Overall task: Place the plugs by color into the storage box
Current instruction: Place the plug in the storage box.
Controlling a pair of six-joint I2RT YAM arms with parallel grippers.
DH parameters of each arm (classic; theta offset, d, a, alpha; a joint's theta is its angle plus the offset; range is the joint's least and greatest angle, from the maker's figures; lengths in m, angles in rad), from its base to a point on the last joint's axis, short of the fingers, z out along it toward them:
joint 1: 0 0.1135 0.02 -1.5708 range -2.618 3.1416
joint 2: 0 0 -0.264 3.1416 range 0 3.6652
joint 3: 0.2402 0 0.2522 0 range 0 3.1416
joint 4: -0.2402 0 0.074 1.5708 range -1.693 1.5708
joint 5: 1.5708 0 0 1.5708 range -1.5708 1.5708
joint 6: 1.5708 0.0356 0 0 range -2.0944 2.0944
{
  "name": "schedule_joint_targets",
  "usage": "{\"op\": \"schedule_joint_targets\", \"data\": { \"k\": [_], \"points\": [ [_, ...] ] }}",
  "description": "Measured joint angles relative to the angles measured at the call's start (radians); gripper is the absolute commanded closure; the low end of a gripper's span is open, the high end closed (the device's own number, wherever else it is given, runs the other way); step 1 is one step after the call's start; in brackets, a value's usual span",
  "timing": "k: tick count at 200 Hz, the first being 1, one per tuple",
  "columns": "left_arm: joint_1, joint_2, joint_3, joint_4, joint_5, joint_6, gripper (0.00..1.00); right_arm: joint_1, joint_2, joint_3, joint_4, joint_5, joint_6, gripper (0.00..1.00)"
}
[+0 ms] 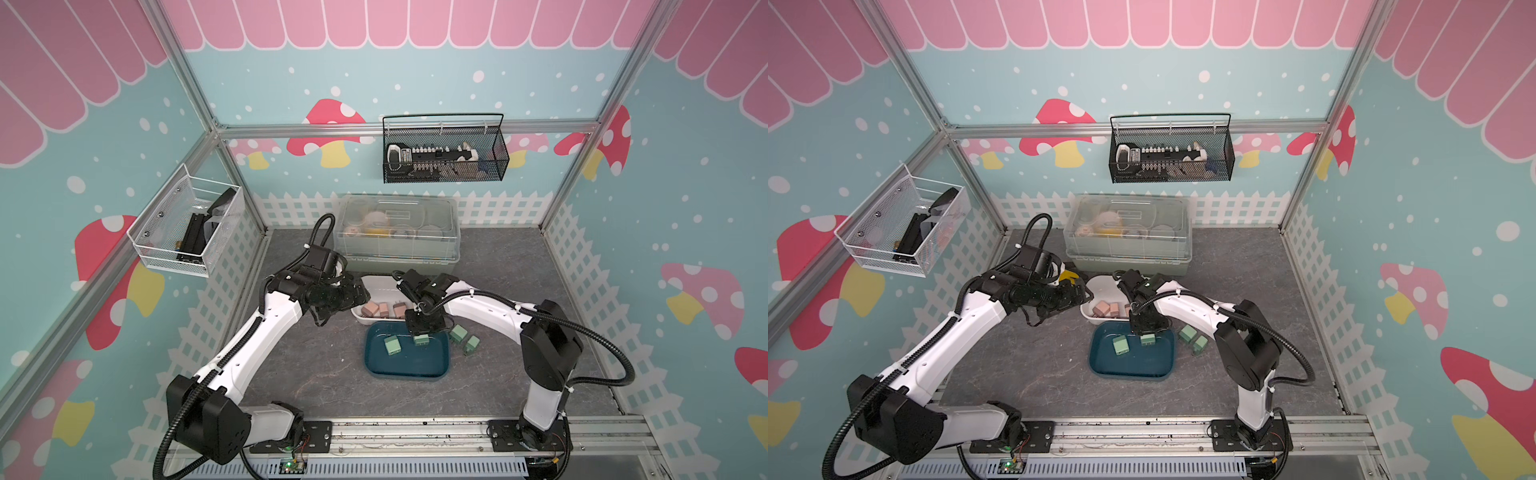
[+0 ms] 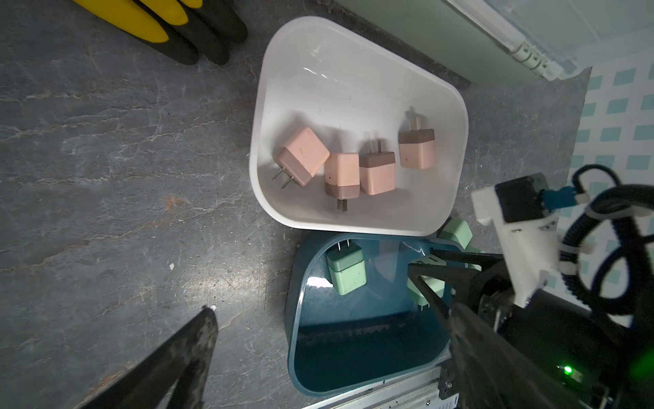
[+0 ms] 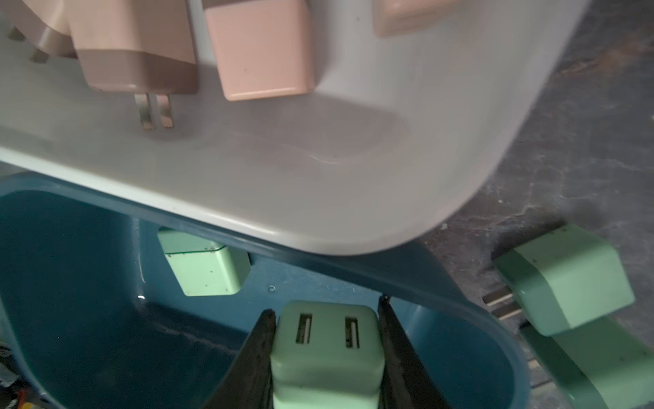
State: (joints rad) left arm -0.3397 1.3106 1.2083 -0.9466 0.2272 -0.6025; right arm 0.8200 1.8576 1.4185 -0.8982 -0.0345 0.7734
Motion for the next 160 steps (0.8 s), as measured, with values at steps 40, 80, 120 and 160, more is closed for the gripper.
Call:
{"op": "schedule_joint_targets", "data": {
  "k": [40, 80, 120, 160],
  "points": [
    [0.007, -0.031, -0.024, -0.004, -0.008, 0.0, 0.01, 0.028, 0.039, 0.001, 0.017, 0.009, -0.021, 0.73],
    [0.011, -0.043, -0.043, -0.006, -0.008, 0.0, 0.02, 0.04, 0.109, 0.005, 0.044, 0.019, -0.025, 0.72],
    [0.011, -0.046, -0.056, -0.007, -0.008, 0.0, 0.01, 0.052, 0.142, 0.024, 0.052, 0.027, -0.024, 0.69],
    [0.011, -0.051, -0.058, -0.006, -0.008, -0.001, 0.02, 0.073, 0.172, 0.066, 0.062, 0.025, -0.024, 0.61]
  ]
}}
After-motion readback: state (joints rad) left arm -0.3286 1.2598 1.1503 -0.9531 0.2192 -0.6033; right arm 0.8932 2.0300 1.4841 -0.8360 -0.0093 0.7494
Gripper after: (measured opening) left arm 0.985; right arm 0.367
